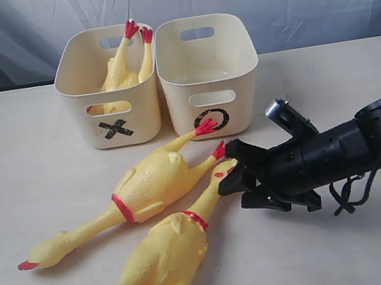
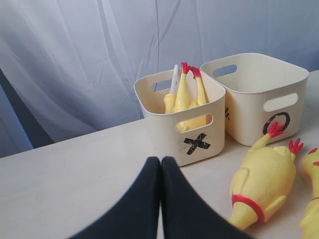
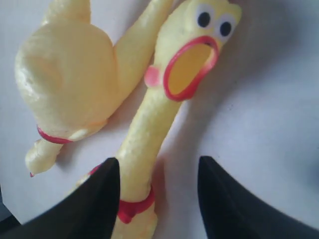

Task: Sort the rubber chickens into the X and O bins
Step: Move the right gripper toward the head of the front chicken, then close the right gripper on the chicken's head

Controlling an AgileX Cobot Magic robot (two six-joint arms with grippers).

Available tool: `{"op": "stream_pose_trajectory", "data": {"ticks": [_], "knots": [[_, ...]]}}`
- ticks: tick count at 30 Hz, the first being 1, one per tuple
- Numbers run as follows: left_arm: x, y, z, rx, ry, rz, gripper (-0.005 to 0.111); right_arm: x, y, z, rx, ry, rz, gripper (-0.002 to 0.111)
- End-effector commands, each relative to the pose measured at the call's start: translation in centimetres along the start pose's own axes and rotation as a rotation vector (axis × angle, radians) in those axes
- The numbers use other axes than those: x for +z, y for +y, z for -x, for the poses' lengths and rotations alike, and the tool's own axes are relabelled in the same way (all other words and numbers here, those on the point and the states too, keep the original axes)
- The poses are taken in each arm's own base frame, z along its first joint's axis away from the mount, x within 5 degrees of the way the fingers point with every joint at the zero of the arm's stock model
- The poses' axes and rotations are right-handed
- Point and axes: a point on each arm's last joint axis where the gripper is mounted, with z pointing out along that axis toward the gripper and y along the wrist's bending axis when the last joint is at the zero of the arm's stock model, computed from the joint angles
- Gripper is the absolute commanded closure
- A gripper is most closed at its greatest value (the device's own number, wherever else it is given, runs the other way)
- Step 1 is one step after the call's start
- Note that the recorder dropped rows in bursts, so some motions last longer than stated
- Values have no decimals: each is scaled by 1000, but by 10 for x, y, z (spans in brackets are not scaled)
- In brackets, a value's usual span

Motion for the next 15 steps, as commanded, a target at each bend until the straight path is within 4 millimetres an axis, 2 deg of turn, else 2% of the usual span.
{"op": "stream_pose_trajectory", "data": {"ticks": [1, 15], "knots": [[0, 0, 0, -3, -7, 4, 106, 5, 1, 5, -2, 2, 8, 62], [-1, 0, 0, 0, -10, 6, 106, 21, -1, 15, 46, 28, 22, 62]]}}
